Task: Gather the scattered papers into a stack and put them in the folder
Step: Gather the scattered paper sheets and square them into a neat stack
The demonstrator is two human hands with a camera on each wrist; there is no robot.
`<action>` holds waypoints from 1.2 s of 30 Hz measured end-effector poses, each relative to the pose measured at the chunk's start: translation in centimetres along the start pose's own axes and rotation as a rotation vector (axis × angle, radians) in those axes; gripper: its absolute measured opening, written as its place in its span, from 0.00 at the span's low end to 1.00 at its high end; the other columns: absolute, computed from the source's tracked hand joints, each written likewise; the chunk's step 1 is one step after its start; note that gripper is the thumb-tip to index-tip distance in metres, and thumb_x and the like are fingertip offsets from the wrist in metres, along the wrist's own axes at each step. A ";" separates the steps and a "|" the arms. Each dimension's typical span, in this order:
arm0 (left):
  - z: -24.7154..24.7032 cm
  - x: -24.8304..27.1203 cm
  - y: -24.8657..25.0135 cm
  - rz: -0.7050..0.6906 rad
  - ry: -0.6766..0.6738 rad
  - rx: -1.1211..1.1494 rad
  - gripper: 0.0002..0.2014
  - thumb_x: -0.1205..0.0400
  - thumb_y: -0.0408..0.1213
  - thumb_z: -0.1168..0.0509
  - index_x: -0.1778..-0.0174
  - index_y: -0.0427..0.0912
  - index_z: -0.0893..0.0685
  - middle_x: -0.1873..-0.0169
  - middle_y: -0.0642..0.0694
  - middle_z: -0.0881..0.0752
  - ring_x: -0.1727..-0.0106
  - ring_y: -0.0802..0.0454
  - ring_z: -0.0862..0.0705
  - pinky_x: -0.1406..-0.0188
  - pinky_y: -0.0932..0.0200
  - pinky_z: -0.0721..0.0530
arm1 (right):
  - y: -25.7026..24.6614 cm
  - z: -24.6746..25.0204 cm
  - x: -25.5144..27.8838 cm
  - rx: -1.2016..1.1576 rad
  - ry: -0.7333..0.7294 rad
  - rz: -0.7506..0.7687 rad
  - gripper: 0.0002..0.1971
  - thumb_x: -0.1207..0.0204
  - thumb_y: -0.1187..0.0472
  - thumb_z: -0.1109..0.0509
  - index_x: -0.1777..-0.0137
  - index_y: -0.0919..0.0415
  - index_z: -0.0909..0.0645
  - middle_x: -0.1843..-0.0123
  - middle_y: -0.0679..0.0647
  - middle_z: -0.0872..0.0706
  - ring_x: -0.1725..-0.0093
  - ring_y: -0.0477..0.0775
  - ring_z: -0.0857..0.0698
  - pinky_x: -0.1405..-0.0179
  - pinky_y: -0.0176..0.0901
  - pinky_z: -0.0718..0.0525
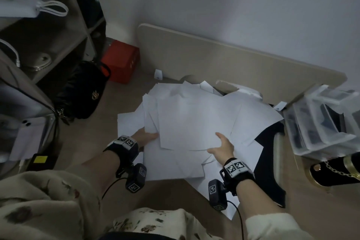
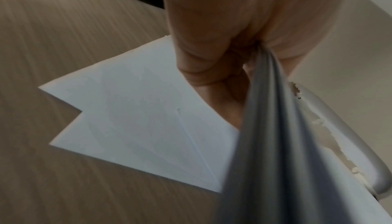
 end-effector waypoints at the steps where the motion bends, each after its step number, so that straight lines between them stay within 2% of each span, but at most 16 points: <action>1: 0.0 -0.1 0.0 0.006 -0.004 -0.011 0.26 0.20 0.34 0.31 0.26 0.34 0.29 0.34 0.33 0.21 0.38 0.36 0.20 0.39 0.39 0.20 | -0.2 -0.6 0.1 0.060 -0.086 0.029 0.41 0.33 0.69 0.25 0.20 0.53 0.36 0.19 0.57 0.36 0.18 0.57 0.43 0.22 0.50 0.39; 3: 0.0 0.0 0.1 0.008 -0.016 -0.033 0.33 0.27 0.39 0.24 0.27 0.36 0.28 0.37 0.36 0.20 0.40 0.37 0.20 0.41 0.40 0.19 | -0.3 -1.9 0.5 0.201 -0.252 0.081 0.47 0.33 0.62 0.22 0.17 0.49 0.44 0.15 0.51 0.47 0.16 0.54 0.54 0.19 0.52 0.49; 5: 0.0 -0.1 0.2 0.006 -0.036 -0.041 0.44 0.40 0.46 0.20 0.28 0.37 0.27 0.37 0.37 0.19 0.38 0.37 0.19 0.42 0.41 0.19 | -0.5 -2.9 0.9 0.277 -0.368 0.123 0.53 0.35 0.50 0.20 0.16 0.46 0.51 0.14 0.45 0.55 0.16 0.52 0.62 0.18 0.54 0.57; 6: 0.0 -0.1 0.2 0.009 -0.044 -0.041 0.45 0.40 0.46 0.19 0.28 0.36 0.27 0.36 0.37 0.19 0.37 0.36 0.19 0.41 0.41 0.18 | -0.7 -3.3 1.0 0.285 -0.403 0.139 0.56 0.37 0.45 0.19 0.16 0.45 0.54 0.14 0.44 0.57 0.16 0.51 0.64 0.18 0.54 0.59; 8: -0.3 -0.3 0.1 -0.004 -0.059 -0.008 0.39 0.32 0.42 0.21 0.26 0.36 0.28 0.37 0.37 0.18 0.40 0.38 0.18 0.44 0.42 0.17 | -1.1 -4.3 1.1 0.305 -0.445 0.173 0.63 0.41 0.38 0.19 0.16 0.44 0.60 0.14 0.46 0.62 0.17 0.51 0.66 0.19 0.56 0.61; 10: -0.8 -0.2 0.2 -0.025 -0.079 0.014 0.39 0.35 0.44 0.21 0.29 0.36 0.26 0.42 0.40 0.16 0.45 0.42 0.16 0.52 0.48 0.15 | -1.4 -5.5 1.1 0.359 -0.455 0.218 0.68 0.46 0.34 0.19 0.17 0.43 0.65 0.14 0.48 0.64 0.16 0.51 0.64 0.18 0.59 0.60; 12: -1.3 0.0 0.4 -0.049 -0.083 -0.010 0.44 0.43 0.50 0.21 0.31 0.37 0.23 0.43 0.40 0.14 0.46 0.43 0.14 0.56 0.51 0.13 | -1.6 -6.3 1.0 0.370 -0.407 0.239 0.68 0.48 0.33 0.19 0.17 0.42 0.64 0.14 0.47 0.60 0.15 0.51 0.59 0.18 0.61 0.55; 13: -1.5 0.1 0.5 -0.063 -0.079 -0.020 0.45 0.44 0.51 0.21 0.31 0.38 0.23 0.43 0.39 0.14 0.46 0.43 0.14 0.57 0.52 0.13 | -1.7 -6.4 1.0 0.349 -0.364 0.239 0.65 0.46 0.34 0.20 0.17 0.42 0.61 0.14 0.46 0.56 0.15 0.50 0.55 0.18 0.61 0.53; 17: -1.6 0.2 0.5 -0.084 -0.073 -0.012 0.47 0.49 0.54 0.22 0.32 0.40 0.22 0.42 0.40 0.14 0.46 0.45 0.14 0.57 0.53 0.12 | -2.0 -6.2 1.4 0.340 -0.232 0.215 0.46 0.29 0.36 0.31 0.16 0.45 0.52 0.16 0.45 0.42 0.17 0.48 0.43 0.18 0.59 0.56; 19: -1.8 0.4 0.4 -0.086 -0.080 -0.019 0.47 0.48 0.54 0.22 0.32 0.40 0.22 0.42 0.39 0.14 0.45 0.44 0.13 0.54 0.50 0.12 | -2.2 -6.3 1.7 0.383 -0.236 0.239 0.43 0.26 0.34 0.36 0.16 0.44 0.53 0.15 0.44 0.45 0.17 0.46 0.45 0.18 0.61 0.58; 22: -2.1 0.9 0.7 -0.095 -0.095 -0.050 0.44 0.47 0.55 0.22 0.34 0.41 0.20 0.42 0.39 0.13 0.44 0.42 0.13 0.45 0.43 0.13 | -2.9 -6.5 2.1 0.397 -0.264 0.258 0.46 0.30 0.29 0.37 0.17 0.40 0.54 0.15 0.41 0.51 0.16 0.43 0.50 0.19 0.64 0.58; 26: -2.2 1.3 0.9 -0.113 -0.121 -0.127 0.41 0.44 0.58 0.23 0.34 0.46 0.20 0.43 0.41 0.13 0.42 0.41 0.14 0.42 0.36 0.15 | -4.1 -6.6 2.6 0.414 -0.244 0.287 0.49 0.33 0.25 0.38 0.17 0.41 0.56 0.15 0.42 0.50 0.16 0.45 0.49 0.19 0.64 0.59; 28: -2.4 1.5 1.0 -0.120 -0.139 -0.149 0.42 0.43 0.58 0.23 0.33 0.48 0.21 0.42 0.42 0.13 0.41 0.42 0.14 0.42 0.37 0.15 | -4.6 -6.5 2.6 0.430 -0.168 0.295 0.45 0.29 0.28 0.39 0.17 0.46 0.50 0.16 0.46 0.41 0.18 0.49 0.41 0.19 0.63 0.55; 31: -2.8 1.8 0.9 -0.133 -0.163 -0.179 0.41 0.43 0.58 0.23 0.32 0.50 0.21 0.42 0.44 0.13 0.41 0.44 0.15 0.42 0.38 0.15 | -4.9 -6.4 2.5 0.500 -0.025 0.324 0.32 0.21 0.36 0.43 0.21 0.51 0.39 0.25 0.51 0.25 0.25 0.54 0.28 0.20 0.60 0.46; 33: -2.8 1.8 0.8 -0.133 -0.166 -0.188 0.42 0.43 0.58 0.22 0.32 0.49 0.21 0.42 0.44 0.13 0.41 0.43 0.15 0.42 0.37 0.15 | -5.0 -6.4 2.5 0.546 0.016 0.363 0.29 0.20 0.38 0.43 0.23 0.52 0.35 0.31 0.52 0.19 0.31 0.55 0.23 0.24 0.56 0.37; 36: -2.8 1.8 0.6 -0.146 -0.174 -0.194 0.40 0.42 0.56 0.21 0.33 0.48 0.20 0.42 0.43 0.13 0.41 0.42 0.14 0.43 0.36 0.15 | -4.8 -6.2 2.6 0.560 -0.015 0.399 0.27 0.20 0.40 0.42 0.25 0.53 0.32 0.36 0.54 0.16 0.36 0.58 0.21 0.33 0.49 0.29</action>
Point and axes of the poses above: each hand's wrist, its own x-axis away from the middle knuckle, its own z-axis out of the back of the hand, y = z × x, the point moved 1 cm from there along -x, towards the middle knuckle
